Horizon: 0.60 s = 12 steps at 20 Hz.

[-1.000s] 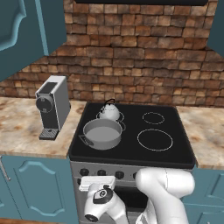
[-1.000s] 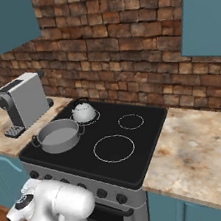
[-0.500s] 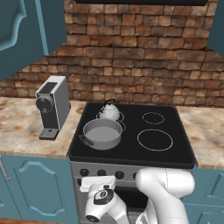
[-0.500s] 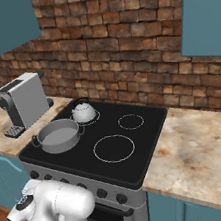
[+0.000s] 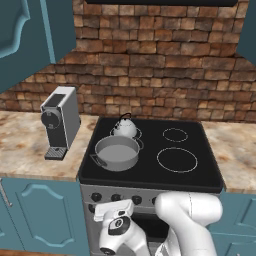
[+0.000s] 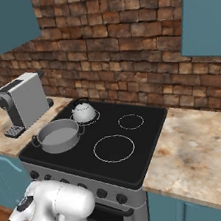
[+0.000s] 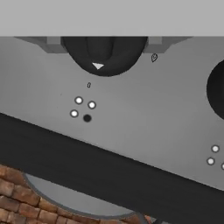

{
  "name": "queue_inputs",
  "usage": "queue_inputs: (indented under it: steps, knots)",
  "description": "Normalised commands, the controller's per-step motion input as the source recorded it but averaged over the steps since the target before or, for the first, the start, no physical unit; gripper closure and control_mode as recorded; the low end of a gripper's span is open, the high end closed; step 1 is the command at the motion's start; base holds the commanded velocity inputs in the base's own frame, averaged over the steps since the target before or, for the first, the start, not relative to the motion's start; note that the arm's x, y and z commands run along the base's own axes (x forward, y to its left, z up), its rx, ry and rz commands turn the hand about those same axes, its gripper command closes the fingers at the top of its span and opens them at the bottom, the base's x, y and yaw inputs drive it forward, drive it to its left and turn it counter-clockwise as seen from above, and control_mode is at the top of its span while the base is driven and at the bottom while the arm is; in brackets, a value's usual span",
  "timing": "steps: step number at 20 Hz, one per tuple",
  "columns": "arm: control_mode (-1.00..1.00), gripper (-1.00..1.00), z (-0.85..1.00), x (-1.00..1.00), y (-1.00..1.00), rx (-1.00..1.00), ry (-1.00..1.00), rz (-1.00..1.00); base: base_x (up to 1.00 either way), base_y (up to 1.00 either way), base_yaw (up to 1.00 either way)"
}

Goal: Pick the kettle from the cabinet and place it on a stove burner. Then pick the pot from the counter and place it on another stove burner. Finally, turn both burners on.

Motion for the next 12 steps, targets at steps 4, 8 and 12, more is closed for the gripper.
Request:
queue_inputs:
  steps: [4, 8, 12]
  knots:
    - [-1.00, 1.00, 0.05, -0.09, 0.00, -0.28, 0.02, 0.00, 0.00, 0.00, 0.00]
    - [-1.00, 1.00, 0.07, -0.15, 0.00, -0.30, 0.00, 0.00, 0.00, 0.00, 0.00]
    - [-1.00, 1.00, 0.09, -0.14, 0.00, -0.32, 0.01, 0.00, 0.00, 0.00, 0.00]
